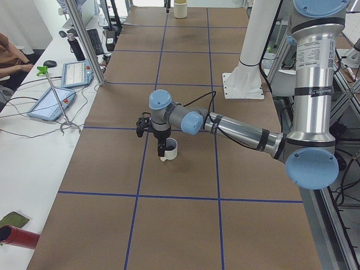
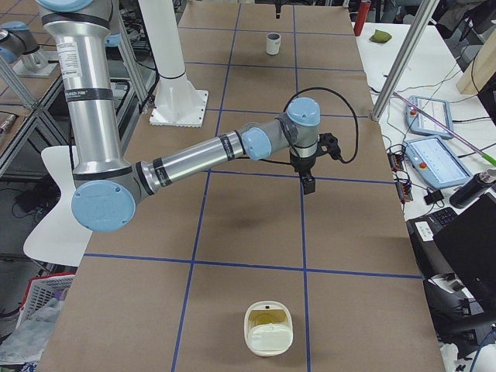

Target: Left arm hands cup to right arm to dump lemon

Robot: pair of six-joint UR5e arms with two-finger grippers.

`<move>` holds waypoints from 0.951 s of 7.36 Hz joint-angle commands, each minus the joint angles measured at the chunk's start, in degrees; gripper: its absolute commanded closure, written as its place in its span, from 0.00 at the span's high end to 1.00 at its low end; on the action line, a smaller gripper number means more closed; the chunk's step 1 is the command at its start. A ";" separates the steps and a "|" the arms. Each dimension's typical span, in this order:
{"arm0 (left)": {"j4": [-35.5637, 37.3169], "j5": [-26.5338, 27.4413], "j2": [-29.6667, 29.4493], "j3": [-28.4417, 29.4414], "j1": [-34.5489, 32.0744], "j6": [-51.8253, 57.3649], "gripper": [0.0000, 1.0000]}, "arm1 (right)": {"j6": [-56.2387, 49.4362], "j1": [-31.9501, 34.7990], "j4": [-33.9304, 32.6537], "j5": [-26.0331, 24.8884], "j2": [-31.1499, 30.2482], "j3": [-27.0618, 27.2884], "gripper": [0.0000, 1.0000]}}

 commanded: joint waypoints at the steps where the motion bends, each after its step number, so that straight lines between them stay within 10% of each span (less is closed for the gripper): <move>1: 3.11 0.31 -0.81 1.83 -6.88 12.50 1.00 | -11.95 4.09 -8.12 -0.44 -0.82 -0.59 1.00; 7: 1.97 0.04 1.48 10.63 -12.26 20.46 1.00 | -28.27 18.35 -11.76 3.58 -14.33 -4.46 1.00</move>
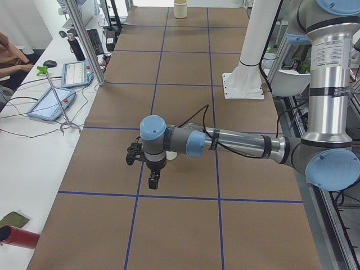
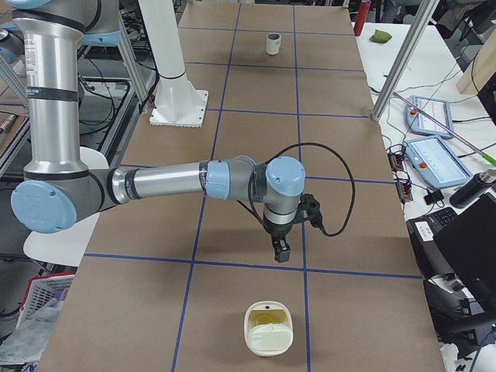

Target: Left arm hands cup to right arm to dump lemon

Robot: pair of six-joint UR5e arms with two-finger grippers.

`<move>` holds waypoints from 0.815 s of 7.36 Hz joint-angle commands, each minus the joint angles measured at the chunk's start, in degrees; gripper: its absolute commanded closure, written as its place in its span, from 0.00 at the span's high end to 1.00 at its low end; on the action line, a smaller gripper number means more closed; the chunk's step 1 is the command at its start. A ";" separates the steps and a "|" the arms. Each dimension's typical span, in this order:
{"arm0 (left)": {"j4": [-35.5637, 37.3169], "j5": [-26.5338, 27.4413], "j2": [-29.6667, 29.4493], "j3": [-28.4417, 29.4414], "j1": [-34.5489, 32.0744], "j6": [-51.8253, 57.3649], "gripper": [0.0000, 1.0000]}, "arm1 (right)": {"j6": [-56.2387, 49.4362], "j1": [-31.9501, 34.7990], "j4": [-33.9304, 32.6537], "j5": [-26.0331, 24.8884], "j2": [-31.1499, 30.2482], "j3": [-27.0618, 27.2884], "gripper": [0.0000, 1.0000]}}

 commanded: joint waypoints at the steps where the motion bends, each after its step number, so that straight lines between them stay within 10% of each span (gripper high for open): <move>1: -0.62 0.45 0.45 1.21 -0.26 -1.35 1.00 | 0.17 1.37 0.18 0.78 -5.09 -0.63 1.00; 6: 0.53 0.18 0.19 0.33 -3.25 -1.09 1.00 | 4.27 1.64 2.37 -3.19 -3.70 -2.84 1.00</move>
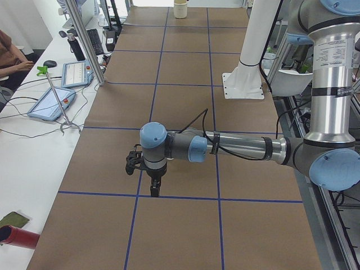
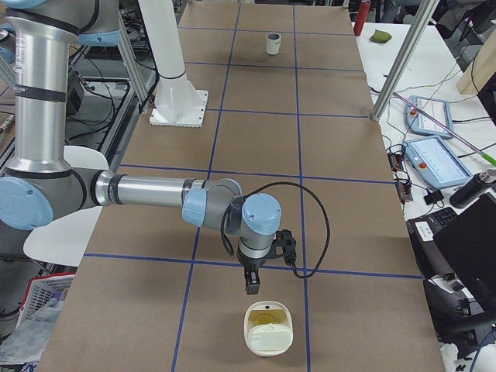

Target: Left arm hands cup to right arm to dump lemon

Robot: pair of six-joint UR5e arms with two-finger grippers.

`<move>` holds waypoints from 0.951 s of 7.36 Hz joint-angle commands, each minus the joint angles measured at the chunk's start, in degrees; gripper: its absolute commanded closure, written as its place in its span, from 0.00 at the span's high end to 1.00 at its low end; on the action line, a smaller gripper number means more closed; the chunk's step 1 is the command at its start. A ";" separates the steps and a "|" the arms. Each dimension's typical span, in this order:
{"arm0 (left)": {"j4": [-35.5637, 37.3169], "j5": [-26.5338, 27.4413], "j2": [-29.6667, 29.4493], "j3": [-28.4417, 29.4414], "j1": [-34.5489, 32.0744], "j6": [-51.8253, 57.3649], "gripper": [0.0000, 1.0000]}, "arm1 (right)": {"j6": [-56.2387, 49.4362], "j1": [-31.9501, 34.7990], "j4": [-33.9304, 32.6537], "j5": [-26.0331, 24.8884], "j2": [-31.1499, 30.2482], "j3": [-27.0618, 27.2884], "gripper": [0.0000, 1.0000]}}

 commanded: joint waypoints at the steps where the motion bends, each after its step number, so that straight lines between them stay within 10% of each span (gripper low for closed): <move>1: 0.11 0.06 0.13 -0.21 -0.71 0.21 1.00 | 6.93 0.05 1.55 0.25 1.24 1.32 1.00; 7: 0.20 0.50 0.31 -0.12 -0.54 0.12 1.00 | 9.61 -0.13 3.67 3.15 1.86 1.33 1.00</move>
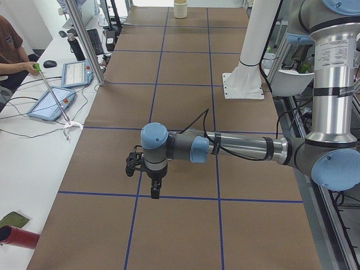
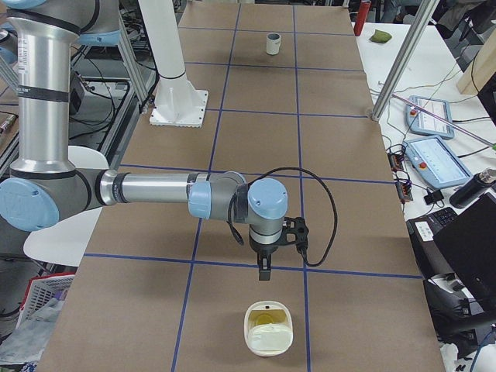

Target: Left arm hands cup to right arm to dump lemon

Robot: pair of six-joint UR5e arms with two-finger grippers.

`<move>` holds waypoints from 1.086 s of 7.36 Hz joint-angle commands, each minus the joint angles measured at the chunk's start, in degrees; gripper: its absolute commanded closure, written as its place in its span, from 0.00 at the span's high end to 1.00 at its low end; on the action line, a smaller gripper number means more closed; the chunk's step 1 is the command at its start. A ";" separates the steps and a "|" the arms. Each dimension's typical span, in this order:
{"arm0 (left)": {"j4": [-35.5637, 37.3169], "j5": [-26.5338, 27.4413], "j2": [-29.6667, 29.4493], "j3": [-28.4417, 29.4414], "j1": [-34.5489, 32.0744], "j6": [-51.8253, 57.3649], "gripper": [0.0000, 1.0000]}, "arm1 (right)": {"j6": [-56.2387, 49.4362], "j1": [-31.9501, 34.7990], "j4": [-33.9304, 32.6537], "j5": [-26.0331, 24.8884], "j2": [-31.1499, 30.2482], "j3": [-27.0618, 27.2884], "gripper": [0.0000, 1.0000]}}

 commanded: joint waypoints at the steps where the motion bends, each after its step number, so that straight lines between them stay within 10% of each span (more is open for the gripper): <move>1: 0.05 0.04 0.00 0.04 0.04 -0.03 1.00 | 0.02 0.00 0.06 0.20 0.37 0.05 1.00; 8: 0.23 0.04 0.00 0.13 0.04 -0.03 1.00 | 1.24 -0.18 -0.03 0.64 1.42 0.05 1.00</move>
